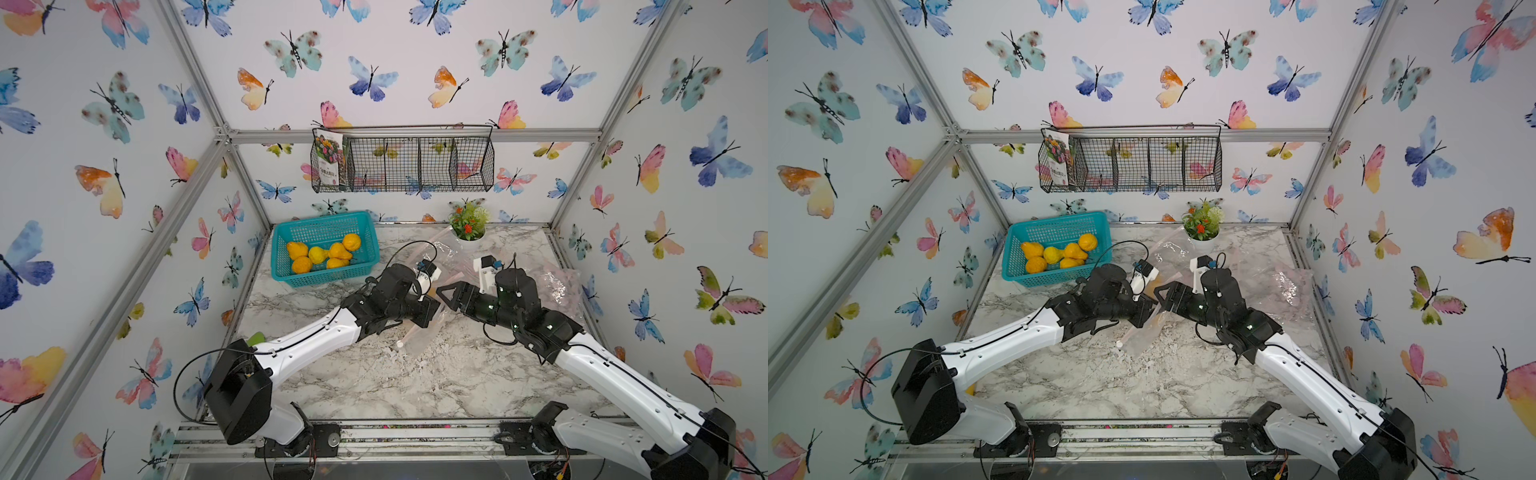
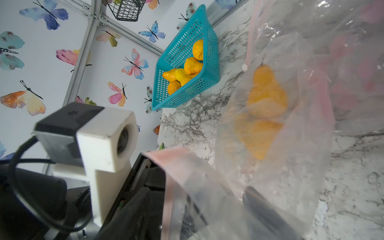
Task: Open the zip-top bag and take out the pear
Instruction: Open the zipper of the food storage bag at the center of the board.
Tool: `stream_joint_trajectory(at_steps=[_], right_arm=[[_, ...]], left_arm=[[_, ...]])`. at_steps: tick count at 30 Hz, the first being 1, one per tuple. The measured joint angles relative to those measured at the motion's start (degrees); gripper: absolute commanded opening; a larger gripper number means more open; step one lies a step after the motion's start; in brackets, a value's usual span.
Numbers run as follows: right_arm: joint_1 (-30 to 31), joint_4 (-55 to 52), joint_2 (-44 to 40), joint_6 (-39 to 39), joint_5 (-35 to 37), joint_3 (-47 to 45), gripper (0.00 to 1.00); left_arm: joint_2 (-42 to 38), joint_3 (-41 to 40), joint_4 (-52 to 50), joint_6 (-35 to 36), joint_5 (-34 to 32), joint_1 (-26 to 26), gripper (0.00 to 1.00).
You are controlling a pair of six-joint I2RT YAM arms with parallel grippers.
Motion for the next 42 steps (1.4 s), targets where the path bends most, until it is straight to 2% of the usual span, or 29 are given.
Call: stream_joint_trajectory(at_steps=[4, 10, 17, 24, 29, 31, 35, 42], right_arm=[[0.0, -1.4, -2.5, 1.3, 2.3, -1.7, 0.76], [-0.1, -6.2, -2.2, 1.2, 5.8, -0.9, 0.72], [0.0, -12.6, -7.3, 0.2, 8.4, -1.9, 0.65], [0.0, -18.2, -8.8, -0.7, 9.3, -5.7, 0.40], [0.0, -18.0, -8.9, -1.3, 9.6, -6.8, 0.11], [0.1, -17.8, -8.9, -2.1, 10.8, -6.3, 0.03], [0.1, -18.8, -7.6, -6.0, 16.1, 1.1, 0.02], [0.1, -22.3, -0.3, -20.5, 28.5, 27.1, 0.02]], left_arm=[[1.4, 2.7, -0.3, 0.7, -2.4, -1.9, 0.00], [2.7, 6.5, -5.8, 3.8, -10.0, -5.9, 0.00], [2.8, 9.0, -9.6, 6.5, -16.7, -7.4, 0.00], [2.6, 13.1, -11.7, 9.3, -22.5, -7.3, 0.00], [1.2, 13.6, -12.1, 10.3, -23.7, -7.3, 0.00], [0.5, 13.6, -12.0, 10.5, -23.8, -7.3, 0.00], [-1.5, 13.6, -12.0, 11.5, -24.3, -7.3, 0.00], [-6.3, 16.9, -12.0, 14.1, -27.1, -7.0, 0.00]])
